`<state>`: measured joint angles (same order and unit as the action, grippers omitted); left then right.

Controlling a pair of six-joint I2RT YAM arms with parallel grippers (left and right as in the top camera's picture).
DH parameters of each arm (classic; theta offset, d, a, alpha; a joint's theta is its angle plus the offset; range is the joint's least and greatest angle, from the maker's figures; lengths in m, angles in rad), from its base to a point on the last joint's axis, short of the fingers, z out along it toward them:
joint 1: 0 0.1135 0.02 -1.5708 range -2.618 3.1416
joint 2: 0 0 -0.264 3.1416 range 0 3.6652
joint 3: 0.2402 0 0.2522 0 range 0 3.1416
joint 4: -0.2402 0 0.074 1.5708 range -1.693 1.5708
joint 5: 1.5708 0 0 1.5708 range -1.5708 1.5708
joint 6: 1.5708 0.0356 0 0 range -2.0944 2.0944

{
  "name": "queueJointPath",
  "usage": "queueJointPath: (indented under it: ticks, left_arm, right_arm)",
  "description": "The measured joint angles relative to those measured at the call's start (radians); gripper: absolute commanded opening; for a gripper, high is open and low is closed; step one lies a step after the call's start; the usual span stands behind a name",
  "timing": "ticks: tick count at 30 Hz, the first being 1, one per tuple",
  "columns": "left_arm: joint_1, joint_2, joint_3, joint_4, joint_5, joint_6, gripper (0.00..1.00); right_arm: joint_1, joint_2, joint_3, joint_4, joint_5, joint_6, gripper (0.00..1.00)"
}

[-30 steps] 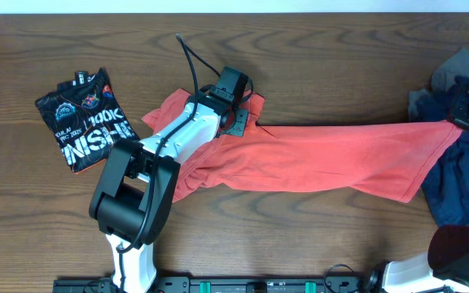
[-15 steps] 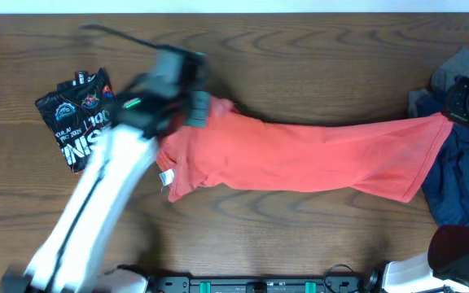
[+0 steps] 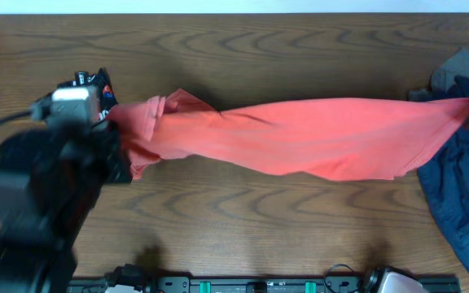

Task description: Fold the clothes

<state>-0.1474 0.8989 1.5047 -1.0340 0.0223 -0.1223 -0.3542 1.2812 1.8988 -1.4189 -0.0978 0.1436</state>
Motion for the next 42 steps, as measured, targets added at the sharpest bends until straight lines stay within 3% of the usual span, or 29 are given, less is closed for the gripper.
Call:
queueJointPath:
  ticks: [7, 12, 16, 23, 27, 33, 38, 42]
  left_arm:
    - [0.002, -0.039, 0.156, -0.143, 0.000, 0.000, 0.06]
    - [0.002, -0.030, 0.180, -0.132, 0.000, 0.001, 0.06]
    - [0.002, 0.030, 0.187, -0.108, 0.000, 0.011, 0.06]
    - [0.002, 0.314, 0.193, -0.055, 0.000, 0.043, 0.06]
    - [0.002, 0.550, 0.192, 0.056, 0.000, 0.077, 0.06]
    - [0.027, 0.832, 0.190, 0.367, 0.000, 0.114, 0.06]
    - [0.084, 0.900, 0.243, 0.517, 0.005, 0.118, 0.06]
    - [0.138, 0.900, 0.500, 0.575, 0.055, 0.115, 0.06]
  right_arm:
    - [0.000, -0.213, 0.002, 0.082, 0.012, 0.000, 0.01]
    - [0.000, -0.245, 0.006, 0.100, 0.044, 0.000, 0.01]
    - [0.000, -0.172, 0.008, 0.100, 0.045, -0.004, 0.01]
    - [0.002, 0.145, 0.009, 0.104, -0.039, -0.059, 0.01]
    - [0.027, 0.334, 0.005, 0.166, -0.080, -0.077, 0.01]
    - [0.094, 0.539, -0.005, 0.480, -0.190, -0.054, 0.01]
    - [0.129, 0.549, 0.020, 0.734, -0.247, 0.037, 0.01]
    - [0.127, 0.507, 0.172, 0.794, -0.218, 0.092, 0.01]
